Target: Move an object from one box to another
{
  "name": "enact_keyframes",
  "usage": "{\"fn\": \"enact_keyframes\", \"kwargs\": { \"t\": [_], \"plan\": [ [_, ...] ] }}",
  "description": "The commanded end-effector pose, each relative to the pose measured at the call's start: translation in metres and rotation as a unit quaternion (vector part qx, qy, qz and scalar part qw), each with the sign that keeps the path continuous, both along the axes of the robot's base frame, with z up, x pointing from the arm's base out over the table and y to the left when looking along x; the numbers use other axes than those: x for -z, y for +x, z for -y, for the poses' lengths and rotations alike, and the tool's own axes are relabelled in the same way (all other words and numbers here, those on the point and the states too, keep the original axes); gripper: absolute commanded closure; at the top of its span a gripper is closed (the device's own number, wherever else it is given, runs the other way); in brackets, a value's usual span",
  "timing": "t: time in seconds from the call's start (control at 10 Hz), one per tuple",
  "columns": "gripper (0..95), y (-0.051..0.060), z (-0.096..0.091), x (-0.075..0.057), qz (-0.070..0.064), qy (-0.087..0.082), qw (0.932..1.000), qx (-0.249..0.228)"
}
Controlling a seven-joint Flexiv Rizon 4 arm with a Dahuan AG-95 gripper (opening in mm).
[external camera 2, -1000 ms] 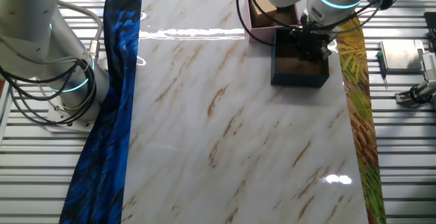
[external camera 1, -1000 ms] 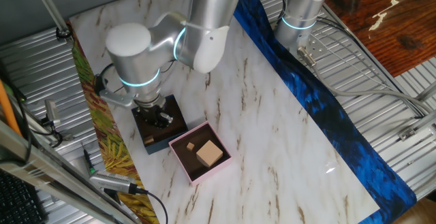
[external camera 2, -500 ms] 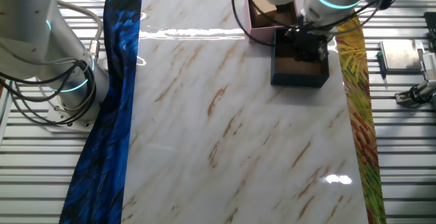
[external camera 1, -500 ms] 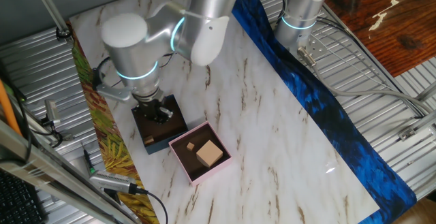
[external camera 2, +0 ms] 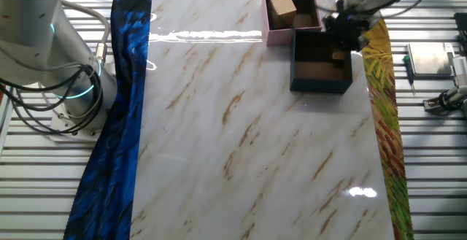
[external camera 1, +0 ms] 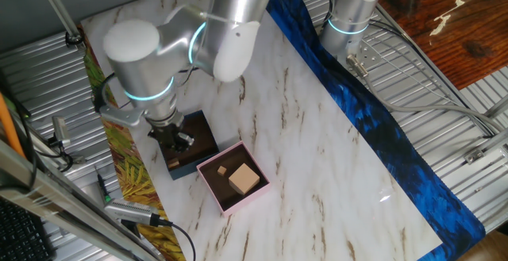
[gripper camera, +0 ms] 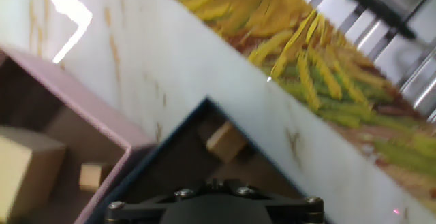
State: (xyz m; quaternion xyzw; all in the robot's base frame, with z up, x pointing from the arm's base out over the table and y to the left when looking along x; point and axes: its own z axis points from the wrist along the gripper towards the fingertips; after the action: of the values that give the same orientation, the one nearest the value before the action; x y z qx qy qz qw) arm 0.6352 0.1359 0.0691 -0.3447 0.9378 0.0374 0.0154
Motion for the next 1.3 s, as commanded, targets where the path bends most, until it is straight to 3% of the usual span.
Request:
{"fn": "enact_keyframes", "kwargs": {
  "t": [0.1, 0.5, 1.3],
  "plan": [
    [95.0, 0.0038, -0.0037, 0.0027, 0.004, 0.000, 1.0000, 0.003],
    [95.0, 0.0125, -0.0128, 0.0075, 0.011, -0.005, 0.9999, 0.010],
    [95.0, 0.0073, -0.0071, 0.0126, 0.027, -0.007, 0.9996, -0.009]
  ]
}}
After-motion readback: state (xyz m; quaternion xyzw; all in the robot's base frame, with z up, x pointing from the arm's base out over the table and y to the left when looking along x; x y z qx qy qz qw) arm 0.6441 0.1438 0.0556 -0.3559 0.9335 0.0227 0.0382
